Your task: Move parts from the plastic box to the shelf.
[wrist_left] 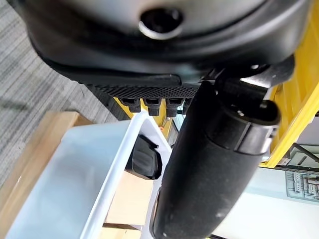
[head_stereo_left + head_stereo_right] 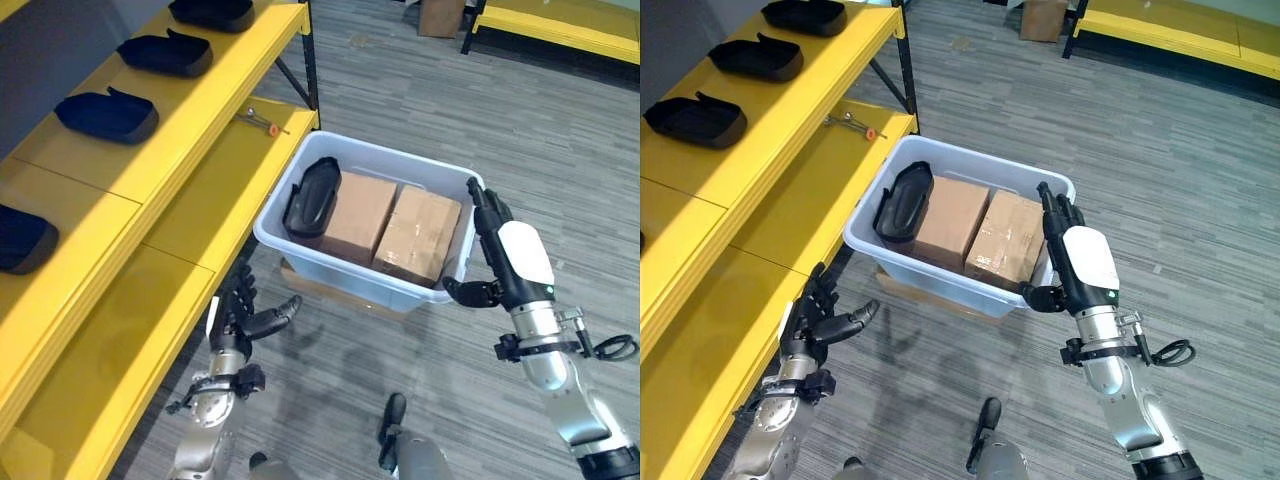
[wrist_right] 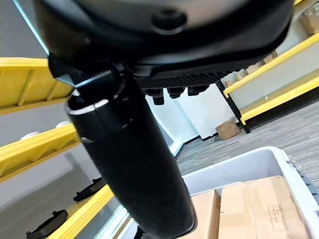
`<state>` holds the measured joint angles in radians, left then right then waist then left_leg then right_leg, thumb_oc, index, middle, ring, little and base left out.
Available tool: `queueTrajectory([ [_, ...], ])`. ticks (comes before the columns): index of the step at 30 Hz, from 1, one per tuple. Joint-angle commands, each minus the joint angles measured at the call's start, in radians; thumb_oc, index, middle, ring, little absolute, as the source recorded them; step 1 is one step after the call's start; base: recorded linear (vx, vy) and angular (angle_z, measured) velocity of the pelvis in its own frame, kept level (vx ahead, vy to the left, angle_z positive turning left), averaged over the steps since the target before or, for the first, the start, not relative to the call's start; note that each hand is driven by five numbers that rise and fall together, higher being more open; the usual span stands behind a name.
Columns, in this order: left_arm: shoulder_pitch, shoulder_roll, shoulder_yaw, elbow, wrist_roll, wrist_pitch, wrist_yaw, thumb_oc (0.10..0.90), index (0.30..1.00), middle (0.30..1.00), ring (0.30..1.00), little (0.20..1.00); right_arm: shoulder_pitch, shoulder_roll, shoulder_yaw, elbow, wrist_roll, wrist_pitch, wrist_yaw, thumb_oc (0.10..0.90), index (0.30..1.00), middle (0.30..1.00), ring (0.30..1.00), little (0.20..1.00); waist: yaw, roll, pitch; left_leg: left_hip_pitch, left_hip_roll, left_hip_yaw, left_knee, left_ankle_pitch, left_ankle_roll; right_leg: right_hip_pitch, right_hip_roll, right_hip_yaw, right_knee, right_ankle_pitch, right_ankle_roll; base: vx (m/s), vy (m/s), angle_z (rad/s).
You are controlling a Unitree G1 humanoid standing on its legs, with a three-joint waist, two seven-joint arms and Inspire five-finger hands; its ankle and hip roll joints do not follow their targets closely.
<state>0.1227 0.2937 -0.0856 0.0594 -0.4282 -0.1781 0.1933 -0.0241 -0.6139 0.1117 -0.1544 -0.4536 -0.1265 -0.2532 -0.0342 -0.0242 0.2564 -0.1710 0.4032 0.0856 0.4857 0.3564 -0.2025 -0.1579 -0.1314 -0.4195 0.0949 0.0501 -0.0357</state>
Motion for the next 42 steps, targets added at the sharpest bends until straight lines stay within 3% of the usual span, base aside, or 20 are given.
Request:
queueTrajectory([
  [1, -0.019, 0.066, 0.013, -0.149, -0.018, -0.083, -0.001, 0.9, 1.0, 1.0, 1.0, 1.0, -0.087, -0.018, -0.03, -0.126, 0.035, -0.066, -0.06, 0.9, 1.0, 1.0, 1.0, 1.0, 0.009, -0.061, 0.012, -0.061, -0.15, 0.078, 0.065, -0.282, 0.08, 0.095, -0.02, 0.037, -0.075, -0.035, 0.092, 0.16, 0.045, -0.26],
  [4, 0.005, 0.067, 0.032, -0.151, -0.017, -0.086, 0.011, 0.9, 1.0, 1.0, 1.0, 1.0, -0.099, -0.023, -0.019, -0.117, 0.034, -0.071, -0.061, 0.9, 1.0, 1.0, 1.0, 1.0, 0.033, -0.063, 0.011, -0.096, -0.087, 0.034, -0.219, -0.259, 0.073, 0.107, -0.029, 0.083, -0.089, -0.039, 0.135, 0.23, 0.196, -0.09],
  [6, 0.016, 0.065, 0.038, -0.15, -0.007, -0.086, 0.017, 0.9, 1.0, 1.0, 1.0, 1.0, -0.112, -0.027, 0.002, -0.104, 0.033, -0.069, -0.058, 0.9, 1.0, 1.0, 1.0, 1.0, 0.057, -0.047, 0.008, -0.109, -0.032, -0.025, -0.455, -0.113, 0.028, 0.117, -0.042, 0.124, -0.096, -0.042, 0.158, 0.37, 0.389, -0.71],
  [7, 0.025, 0.057, 0.044, -0.143, 0.002, -0.084, 0.017, 0.9, 1.0, 1.0, 1.0, 1.0, -0.112, -0.031, 0.005, -0.096, 0.022, -0.065, -0.052, 0.9, 1.0, 1.0, 1.0, 1.0, 0.062, -0.027, -0.001, -0.112, 0.005, -0.021, -0.545, -0.04, -0.014, 0.159, -0.067, 0.14, -0.096, -0.053, 0.179, 0.36, 0.319, -0.83],
  [8, 0.026, 0.056, 0.043, -0.142, 0.002, -0.085, 0.017, 0.9, 1.0, 1.0, 1.0, 1.0, -0.111, -0.032, 0.005, -0.097, 0.021, -0.065, -0.052, 0.9, 1.0, 1.0, 1.0, 1.0, 0.064, -0.026, 0.001, -0.105, 0.006, -0.018, -0.551, -0.037, -0.015, 0.162, -0.066, 0.141, -0.097, -0.053, 0.179, 0.41, 0.328, -0.86],
  [9, 0.044, 0.044, 0.045, -0.135, -0.014, -0.088, 0.005, 0.9, 1.0, 1.0, 1.0, 1.0, -0.099, -0.025, 0.007, -0.101, 0.018, -0.067, -0.042, 0.9, 1.0, 1.0, 1.0, 1.0, 0.061, -0.017, -0.01, -0.061, -0.005, -0.012, -0.541, -0.089, -0.003, 0.186, -0.069, 0.155, -0.096, -0.068, 0.187, 0.22, 0.21, -0.76],
  [12, 0.029, 0.055, 0.048, -0.139, -0.023, -0.095, 0.001, 0.9, 1.0, 1.0, 1.0, 1.0, -0.082, -0.018, 0.005, -0.103, 0.009, -0.064, -0.021, 0.9, 1.0, 1.0, 1.0, 1.0, 0.072, -0.023, -0.025, -0.058, -0.047, 0.028, -0.469, -0.141, -0.001, 0.212, -0.108, 0.168, -0.114, -0.044, 0.201, 0.25, 0.305, -0.75],
  [18, -0.015, 0.116, 0.044, -0.151, -0.003, -0.11, 0.022, 0.9, 1.0, 1.0, 1.0, 1.0, -0.113, -0.014, 0.015, -0.085, -0.028, -0.04, -0.01, 0.9, 1.0, 1.0, 1.0, 1.0, 0.084, -0.074, -0.007, -0.147, -0.132, 0.1, -0.329, -0.244, 0.042, 0.176, -0.199, 0.182, -0.136, 0.031, 0.245, 0.06, 0.195, -0.18],
  [22, -0.03, 0.127, 0.054, -0.151, 0.005, -0.105, 0.053, 0.9, 1.0, 1.0, 1.0, 1.0, -0.171, -0.021, 0.027, -0.059, -0.055, -0.01, -0.024, 0.9, 1.0, 1.0, 1.0, 1.0, 0.093, -0.116, 0.007, -0.235, -0.16, 0.099, -0.274, -0.277, 0.066, 0.123, -0.228, 0.168, -0.138, 0.073, 0.257, 0.03, 0.099, 0.02],
  [23, -0.038, 0.131, 0.06, -0.157, 0.013, -0.1, 0.06, 0.9, 1.0, 1.0, 1.0, 1.0, -0.249, -0.057, 0.055, -0.042, -0.085, 0.009, -0.028, 0.9, 1.0, 1.0, 1.0, 1.0, 0.111, -0.135, 0.022, -0.269, -0.166, 0.091, -0.258, -0.283, 0.069, 0.111, -0.231, 0.154, -0.14, 0.091, 0.261, 0.01, -0.035, 0.1],
  [24, -0.045, 0.132, 0.054, -0.164, 0.009, -0.096, 0.059, 0.9, 1.0, 1.0, 1.0, 1.0, -0.381, -0.114, 0.115, 0.011, -0.119, 0.03, -0.03, 0.9, 1.0, 1.0, 1.0, 1.0, 0.133, -0.151, 0.034, -0.294, -0.169, 0.085, -0.268, -0.27, 0.066, 0.096, -0.232, 0.134, -0.145, 0.106, 0.263, 0.01, -0.04, 0.13],
  [29, -0.049, 0.134, 0.045, -0.162, 0.006, -0.094, 0.055, 0.9, 1.0, 1.0, 1.0, 1.0, -0.524, -0.194, 0.213, 0.1, -0.18, 0.053, -0.021, 0.9, 1.0, 1.0, 1.0, 1.0, 0.152, -0.156, 0.052, -0.314, -0.169, 0.076, -0.275, -0.261, 0.063, 0.089, -0.226, 0.118, -0.152, 0.11, 0.264, -0.01, -0.048, 0.15],
  [32, -0.049, 0.163, 0.025, -0.168, -0.003, -0.102, 0.037, 0.9, 1.0, 1.0, 1.0, 1.0, -0.75, -0.329, 0.4, 0.283, -0.257, 0.074, 0.0, 0.9, 1.0, 1.0, 1.0, 1.0, 0.193, -0.151, 0.091, -0.339, -0.163, 0.059, -0.282, -0.246, 0.049, 0.076, -0.217, 0.098, -0.148, 0.094, 0.26, -0.02, -0.058, 0.05],
  [34, -0.053, 0.163, 0.02, -0.165, -0.01, -0.106, 0.034, 0.9, 1.0, 1.0, 1.0, 1.0, -0.798, -0.333, 0.445, 0.349, -0.257, 0.079, -0.001, 0.9, 1.0, 1.0, 1.0, 1.0, 0.195, -0.147, 0.097, -0.346, -0.164, 0.057, -0.289, -0.234, 0.049, 0.067, -0.217, 0.095, -0.146, 0.096, 0.26, -0.02, -0.034, 0.05],
  [37, -0.066, 0.187, 0.009, -0.163, -0.016, -0.11, 0.021, 0.9, 1.0, 1.0, 1.0, 1.0, -0.975, -0.404, 0.642, 0.488, -0.373, 0.088, 0.04, 0.9, 1.0, 1.0, 1.0, 1.0, 0.215, -0.14, 0.122, -0.356, -0.156, 0.043, -0.291, -0.229, 0.041, 0.068, -0.201, 0.087, -0.144, 0.082, 0.257, -0.02, -0.044, 0.1],
  [42, -0.071, 0.19, 0.014, -0.163, -0.026, -0.117, 0.025, 0.9, 1.0, 1.0, 1.0, 1.0, -1.066, -0.444, 0.723, 0.51, -0.42, 0.085, 0.045, 0.9, 1.0, 1.0, 1.0, 1.0, 0.221, -0.131, 0.14, -0.376, -0.156, 0.03, -0.288, -0.224, 0.035, 0.066, -0.193, 0.079, -0.143, 0.069, 0.253, 0.0, -0.041, 0.07],
])
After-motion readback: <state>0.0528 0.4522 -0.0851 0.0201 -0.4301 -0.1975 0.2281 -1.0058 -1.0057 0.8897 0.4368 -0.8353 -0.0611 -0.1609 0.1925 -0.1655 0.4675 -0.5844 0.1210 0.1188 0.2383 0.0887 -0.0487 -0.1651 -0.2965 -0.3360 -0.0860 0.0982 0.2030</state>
